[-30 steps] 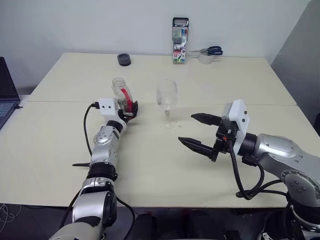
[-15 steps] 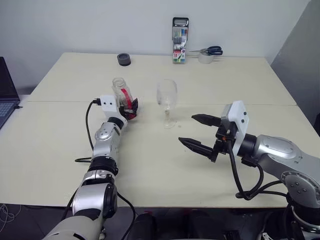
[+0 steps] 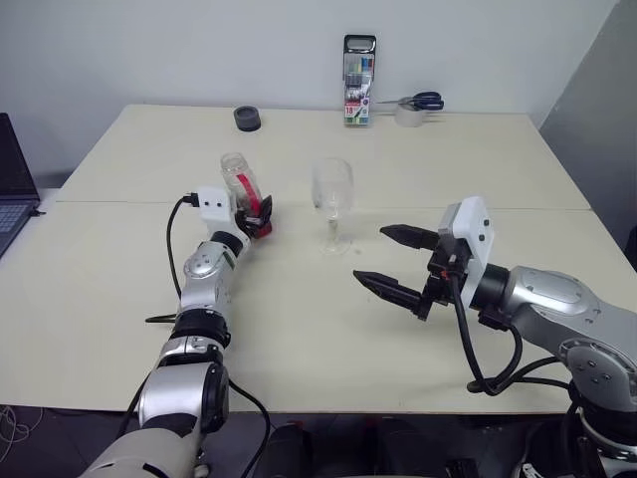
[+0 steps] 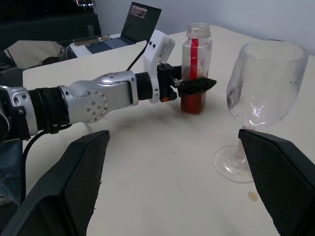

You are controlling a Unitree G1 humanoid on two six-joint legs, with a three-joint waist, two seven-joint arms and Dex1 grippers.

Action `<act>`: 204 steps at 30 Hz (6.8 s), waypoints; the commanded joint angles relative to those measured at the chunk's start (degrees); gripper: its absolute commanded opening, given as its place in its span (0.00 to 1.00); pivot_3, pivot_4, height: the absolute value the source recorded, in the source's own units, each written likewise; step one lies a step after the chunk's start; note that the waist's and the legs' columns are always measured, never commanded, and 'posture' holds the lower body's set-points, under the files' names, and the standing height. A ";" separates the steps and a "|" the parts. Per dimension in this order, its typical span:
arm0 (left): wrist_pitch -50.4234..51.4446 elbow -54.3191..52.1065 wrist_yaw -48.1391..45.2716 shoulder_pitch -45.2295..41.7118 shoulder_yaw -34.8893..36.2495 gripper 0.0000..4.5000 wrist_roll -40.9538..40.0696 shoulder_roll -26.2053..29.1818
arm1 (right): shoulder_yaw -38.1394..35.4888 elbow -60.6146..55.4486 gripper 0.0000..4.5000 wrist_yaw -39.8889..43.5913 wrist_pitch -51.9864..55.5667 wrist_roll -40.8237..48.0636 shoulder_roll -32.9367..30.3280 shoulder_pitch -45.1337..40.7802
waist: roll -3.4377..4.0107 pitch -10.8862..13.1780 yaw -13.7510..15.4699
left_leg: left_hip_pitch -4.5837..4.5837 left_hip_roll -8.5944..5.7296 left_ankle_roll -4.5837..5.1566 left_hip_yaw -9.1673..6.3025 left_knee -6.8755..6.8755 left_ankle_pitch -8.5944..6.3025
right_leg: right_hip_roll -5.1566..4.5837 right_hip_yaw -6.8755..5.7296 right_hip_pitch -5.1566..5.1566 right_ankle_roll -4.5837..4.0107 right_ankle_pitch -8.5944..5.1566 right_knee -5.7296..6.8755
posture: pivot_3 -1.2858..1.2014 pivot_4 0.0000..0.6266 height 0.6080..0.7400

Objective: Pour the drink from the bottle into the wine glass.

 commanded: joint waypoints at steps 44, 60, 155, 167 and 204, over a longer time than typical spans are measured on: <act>7.69 -24.40 -2.05 13.67 -2.28 1.00 0.15 -0.87 | 0.55 -1.46 1.00 -0.60 -0.60 0.19 -0.36 -1.25 | -0.02 0.00 -0.07 | -0.04 0.01 0.03 -0.05 0.03 -0.01 | -0.02 0.00 -0.05 0.00 0.00 0.04 | 0.52 0.24 1.00; 5.61 -30.73 13.39 18.39 -4.23 1.00 6.53 -7.33 | 0.09 -1.63 1.00 -0.52 -0.66 -0.03 -0.85 -0.17 | -0.03 -0.01 0.02 | -0.03 0.00 0.03 -0.01 0.03 -0.01 | -0.02 0.02 -0.05 0.00 0.00 0.05 | 0.52 0.24 1.00; -19.85 -6.19 0.51 -19.28 -24.00 0.37 37.51 19.81 | 2.90 4.24 1.00 -6.25 -14.29 -18.02 15.32 -3.21 | -0.05 -0.01 -0.18 | -0.10 -0.03 -0.04 0.08 0.03 0.03 | 0.00 0.06 -0.19 0.00 0.00 0.10 | 0.52 0.24 1.00; -22.76 -2.74 1.37 -21.78 -24.94 0.37 39.48 20.57 | 1.86 6.30 1.00 -6.96 -18.26 -21.82 16.13 2.48 | -0.05 -0.01 -0.19 | -0.11 -0.03 -0.06 0.15 0.03 0.04 | 0.00 0.11 -0.26 0.00 0.00 0.12 | 0.52 0.24 1.00; -31.67 7.97 7.69 -31.28 -31.15 0.37 48.80 24.18 | 1.70 6.01 1.00 -5.17 -25.73 -26.11 17.34 2.65 | -0.05 -0.01 -0.24 | -0.10 -0.04 -0.18 0.23 0.04 0.11 | 0.00 0.16 -0.30 0.00 0.00 0.16 | 0.52 0.24 1.00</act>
